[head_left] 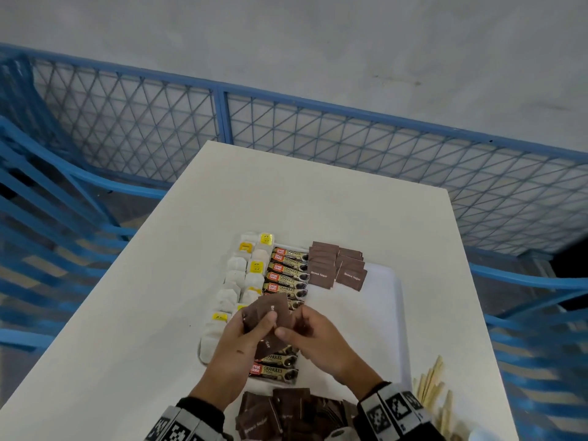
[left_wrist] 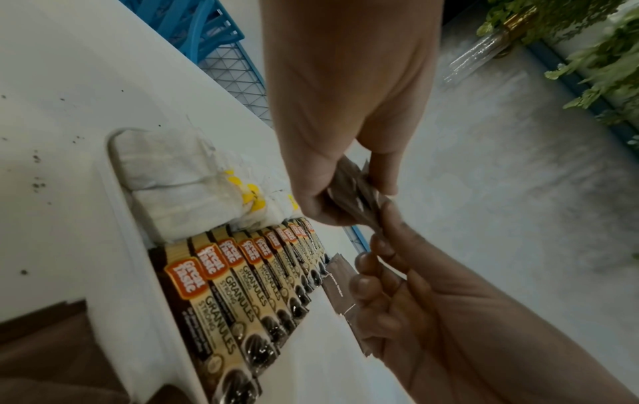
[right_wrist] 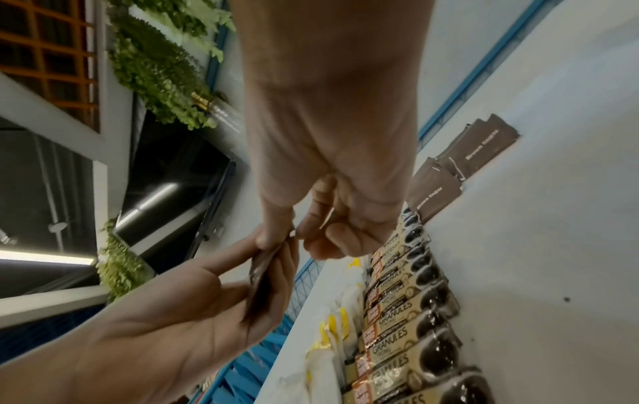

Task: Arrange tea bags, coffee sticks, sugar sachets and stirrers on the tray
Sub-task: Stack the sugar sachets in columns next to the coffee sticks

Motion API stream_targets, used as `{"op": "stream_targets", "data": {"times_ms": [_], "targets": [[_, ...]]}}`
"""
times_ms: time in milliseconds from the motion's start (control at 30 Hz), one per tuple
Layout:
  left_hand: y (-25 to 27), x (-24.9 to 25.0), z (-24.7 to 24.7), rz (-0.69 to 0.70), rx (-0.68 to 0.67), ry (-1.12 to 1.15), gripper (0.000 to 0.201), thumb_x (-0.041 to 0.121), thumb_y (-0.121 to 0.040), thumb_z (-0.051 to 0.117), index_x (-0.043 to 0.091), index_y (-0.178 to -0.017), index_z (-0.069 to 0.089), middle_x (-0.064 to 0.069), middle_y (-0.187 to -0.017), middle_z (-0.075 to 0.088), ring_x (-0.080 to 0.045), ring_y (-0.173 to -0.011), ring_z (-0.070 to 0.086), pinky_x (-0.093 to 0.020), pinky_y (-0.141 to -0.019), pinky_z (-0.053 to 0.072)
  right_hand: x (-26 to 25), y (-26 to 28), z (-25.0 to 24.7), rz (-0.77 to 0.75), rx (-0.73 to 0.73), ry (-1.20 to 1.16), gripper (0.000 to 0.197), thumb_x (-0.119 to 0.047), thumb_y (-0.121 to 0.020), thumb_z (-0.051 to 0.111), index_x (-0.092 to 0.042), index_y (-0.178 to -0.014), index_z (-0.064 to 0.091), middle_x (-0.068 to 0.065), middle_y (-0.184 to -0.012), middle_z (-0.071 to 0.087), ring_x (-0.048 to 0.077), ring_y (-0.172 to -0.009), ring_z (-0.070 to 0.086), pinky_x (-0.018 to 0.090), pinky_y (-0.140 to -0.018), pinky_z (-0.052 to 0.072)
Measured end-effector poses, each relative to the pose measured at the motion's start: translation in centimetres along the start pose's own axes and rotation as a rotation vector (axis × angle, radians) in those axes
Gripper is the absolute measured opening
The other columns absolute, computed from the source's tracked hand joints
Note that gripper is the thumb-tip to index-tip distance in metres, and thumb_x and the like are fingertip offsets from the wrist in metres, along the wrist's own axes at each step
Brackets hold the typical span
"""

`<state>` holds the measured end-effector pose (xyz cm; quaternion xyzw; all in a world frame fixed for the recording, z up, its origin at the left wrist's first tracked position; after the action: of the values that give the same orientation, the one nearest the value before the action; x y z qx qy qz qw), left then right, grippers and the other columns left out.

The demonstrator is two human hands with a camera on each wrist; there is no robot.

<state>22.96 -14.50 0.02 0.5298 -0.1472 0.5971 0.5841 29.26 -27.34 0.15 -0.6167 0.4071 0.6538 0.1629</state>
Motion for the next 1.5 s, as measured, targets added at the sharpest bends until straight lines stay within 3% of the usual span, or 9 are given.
{"op": "stream_targets", "data": {"times_ms": [100, 200, 367, 600, 733, 900, 1100, 1200, 1500], "targets": [[0.0, -0.5, 0.4, -0.045, -0.026, 0.06, 0.032, 0.018, -0.08, 0.061, 0.007, -0.11, 0.062, -0.015, -0.099, 0.072, -0.022, -0.085, 0.071, -0.038, -0.078, 0.057, 0.0, 0.5, -0.4, 0.034, 0.053, -0.027, 0.017, -0.018, -0.089, 0.061, -0.009, -0.085, 0.048, 0.002, -0.073, 0.054, 0.002, -0.052, 0.05, 0.015, -0.049, 0.04], [0.0, -0.8, 0.7, -0.082, -0.033, 0.065, 0.024, -0.001, -0.089, 0.049, 0.003, -0.11, 0.06, -0.018, -0.096, 0.069, -0.021, -0.076, 0.07, -0.035, -0.067, 0.059, 0.2, 0.9, -1.4, 0.051, 0.123, -0.067, 0.012, -0.014, -0.09, 0.059, -0.007, -0.087, 0.05, 0.013, -0.086, 0.059, 0.017, -0.069, 0.057, 0.018, -0.053, 0.046], [0.2, -1.0, 0.9, -0.042, -0.059, -0.037, 0.031, -0.01, -0.091, 0.04, 0.004, -0.112, 0.058, -0.014, -0.099, 0.066, -0.023, -0.089, 0.064, -0.035, -0.075, 0.055, 0.2, 1.0, -3.6, 0.046, 0.237, -0.272, 0.006, -0.002, -0.09, 0.054, -0.006, -0.087, 0.051, 0.01, -0.08, 0.066, 0.016, -0.072, 0.064, 0.023, -0.06, 0.051], [0.0, -0.9, 0.8, -0.054, -0.067, -0.02, 0.031, -0.012, -0.087, 0.049, 0.001, -0.114, 0.058, -0.018, -0.105, 0.067, -0.026, -0.09, 0.067, -0.034, -0.07, 0.06, 3.2, -1.1, -10.0, 0.125, 0.586, -0.199, 0.006, -0.004, -0.088, 0.06, -0.01, -0.086, 0.061, 0.004, -0.077, 0.065, 0.014, -0.068, 0.058, 0.021, -0.06, 0.046], [-0.2, -0.9, 0.5, -0.051, -0.035, -0.06, 0.031, -0.01, -0.084, 0.054, -0.003, -0.115, 0.057, -0.023, -0.108, 0.066, -0.033, -0.095, 0.066, -0.043, -0.079, 0.058, 5.0, -2.8, -13.1, 0.181, 0.705, -0.087, 0.004, -0.008, -0.085, 0.065, -0.012, -0.084, 0.063, 0.003, -0.074, 0.067, 0.017, -0.071, 0.058, 0.022, -0.063, 0.044], [-0.1, -0.7, 0.6, -0.029, -0.008, -0.145, 0.025, -0.005, -0.082, 0.061, 0.002, -0.107, 0.062, -0.015, -0.098, 0.072, -0.03, -0.093, 0.068, -0.027, -0.065, 0.057, 5.1, -4.2, -14.5, 0.197, 0.76, 0.01, 0.015, -0.006, -0.082, 0.067, -0.014, -0.076, 0.056, -0.002, -0.069, 0.06, 0.012, -0.065, 0.056, 0.019, -0.061, 0.043], [-0.4, -0.6, 0.5, -0.026, 0.042, -0.21, 0.021, -0.001, -0.08, 0.065, 0.006, -0.1, 0.064, -0.015, -0.096, 0.072, -0.029, -0.093, 0.067, -0.031, -0.076, 0.052, 5.5, -5.4, -14.7, 0.194, 0.807, 0.089, 0.022, -0.009, -0.08, 0.069, -0.019, -0.069, 0.053, 0.006, -0.079, 0.063, 0.018, -0.074, 0.057, 0.021, -0.066, 0.043], [-0.5, -0.4, 0.8, -0.028, 0.029, -0.196, 0.021, -0.001, -0.081, 0.064, 0.007, -0.101, 0.064, -0.012, -0.094, 0.073, -0.023, -0.086, 0.069, -0.025, -0.068, 0.055, 5.8, -5.7, -14.6, 0.208, 0.815, 0.134, 0.024, -0.012, -0.081, 0.069, -0.021, -0.067, 0.051, 0.006, -0.084, 0.064, 0.017, -0.076, 0.056, 0.014, -0.06, 0.039], [-0.7, -0.5, 1.4, -0.032, -0.006, -0.123, 0.022, -0.002, -0.081, 0.063, 0.001, -0.104, 0.061, -0.016, -0.097, 0.07, -0.021, -0.084, 0.07, -0.023, -0.064, 0.056, 3.3, -4.0, -12.0, 0.101, 0.79, 0.225, 0.017, -0.024, -0.088, 0.062, -0.012, -0.087, 0.051, -0.003, -0.072, 0.054, 0.018, -0.072, 0.055, 0.018, -0.058, 0.037]]}}
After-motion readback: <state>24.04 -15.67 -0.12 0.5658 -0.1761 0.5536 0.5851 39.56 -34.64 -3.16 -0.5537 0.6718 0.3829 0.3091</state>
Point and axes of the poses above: each hand's wrist, its own y-axis away from the middle knuckle, its own z-axis out of the palm, x = y × z, the point moved 3 cm from there along -y, towards the middle knuckle
